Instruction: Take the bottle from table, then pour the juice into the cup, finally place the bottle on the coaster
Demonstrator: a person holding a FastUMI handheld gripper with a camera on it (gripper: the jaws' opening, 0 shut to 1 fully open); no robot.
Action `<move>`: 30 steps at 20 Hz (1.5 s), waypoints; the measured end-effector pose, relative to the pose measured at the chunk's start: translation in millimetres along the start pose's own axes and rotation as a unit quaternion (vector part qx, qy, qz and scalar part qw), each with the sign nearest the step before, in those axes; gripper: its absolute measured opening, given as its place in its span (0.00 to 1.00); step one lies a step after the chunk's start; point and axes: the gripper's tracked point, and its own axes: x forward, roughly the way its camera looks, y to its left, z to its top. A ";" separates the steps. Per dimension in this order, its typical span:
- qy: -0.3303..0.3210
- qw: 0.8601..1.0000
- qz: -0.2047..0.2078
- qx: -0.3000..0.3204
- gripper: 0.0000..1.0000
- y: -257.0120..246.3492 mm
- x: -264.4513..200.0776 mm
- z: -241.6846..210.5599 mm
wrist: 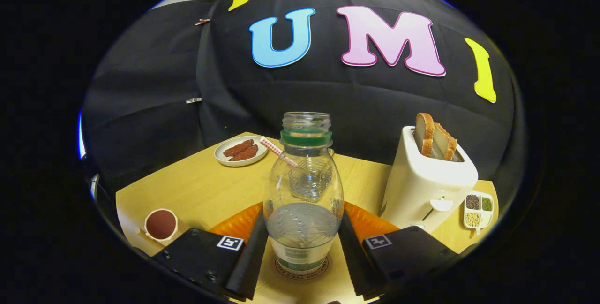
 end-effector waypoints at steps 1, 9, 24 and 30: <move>-0.002 1.000 0.000 0.002 0.78 -1.1 0.7 -3.0; -0.003 1.000 -0.003 -0.013 0.82 -0.9 -6.5 -21.2; 0.017 1.000 -0.002 -0.015 1.00 -0.2 -23.9 -24.7; 0.006 1.000 -0.012 -0.015 1.00 -5.0 -55.2 -11.0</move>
